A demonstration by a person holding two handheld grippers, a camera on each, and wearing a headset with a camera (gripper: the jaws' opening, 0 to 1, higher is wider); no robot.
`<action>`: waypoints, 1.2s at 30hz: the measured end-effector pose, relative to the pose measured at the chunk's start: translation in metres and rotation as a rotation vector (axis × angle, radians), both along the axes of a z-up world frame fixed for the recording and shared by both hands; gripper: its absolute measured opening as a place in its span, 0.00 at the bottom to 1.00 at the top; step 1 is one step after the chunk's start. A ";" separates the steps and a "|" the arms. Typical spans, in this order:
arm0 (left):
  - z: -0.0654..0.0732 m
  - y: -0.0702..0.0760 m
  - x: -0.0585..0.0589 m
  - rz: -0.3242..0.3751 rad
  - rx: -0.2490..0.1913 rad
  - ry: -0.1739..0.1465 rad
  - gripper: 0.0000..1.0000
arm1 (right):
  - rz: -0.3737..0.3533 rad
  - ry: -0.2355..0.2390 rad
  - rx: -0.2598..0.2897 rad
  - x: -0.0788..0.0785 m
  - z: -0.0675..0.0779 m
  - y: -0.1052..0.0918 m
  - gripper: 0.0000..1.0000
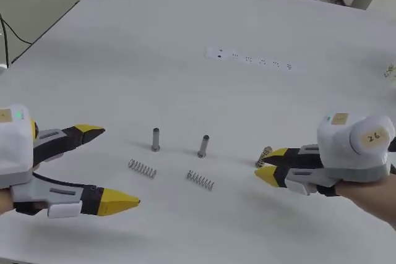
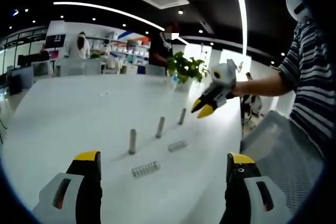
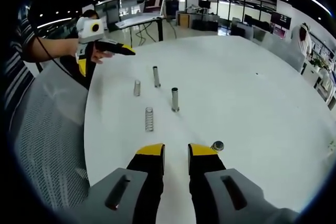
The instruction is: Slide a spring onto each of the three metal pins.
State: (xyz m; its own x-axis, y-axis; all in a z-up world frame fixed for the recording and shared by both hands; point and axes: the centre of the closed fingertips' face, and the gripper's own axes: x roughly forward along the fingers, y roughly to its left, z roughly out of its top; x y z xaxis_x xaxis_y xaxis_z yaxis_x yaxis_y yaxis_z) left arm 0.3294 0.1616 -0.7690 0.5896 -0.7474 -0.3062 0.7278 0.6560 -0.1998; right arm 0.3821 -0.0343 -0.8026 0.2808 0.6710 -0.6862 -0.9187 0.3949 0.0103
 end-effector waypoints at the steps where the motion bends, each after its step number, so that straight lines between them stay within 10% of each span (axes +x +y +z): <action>1: 0.000 0.000 0.000 0.001 -0.001 -0.001 0.96 | 0.007 0.002 0.001 -0.003 -0.001 0.004 0.16; 23: -0.004 0.002 -0.002 0.004 0.001 0.006 0.96 | 0.117 0.008 0.016 -0.020 -0.004 0.068 0.14; 36: -0.004 0.002 -0.003 0.005 0.001 0.006 0.95 | 0.144 0.025 -0.037 -0.023 -0.029 0.079 0.13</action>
State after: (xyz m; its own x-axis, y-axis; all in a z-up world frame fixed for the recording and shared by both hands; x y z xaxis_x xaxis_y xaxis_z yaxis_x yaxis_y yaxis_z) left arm 0.3260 0.1636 -0.7731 0.5913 -0.7441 -0.3109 0.7233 0.6598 -0.2037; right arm 0.3586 0.0445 -0.8314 0.1655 0.6770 -0.7171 -0.9656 0.2592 0.0219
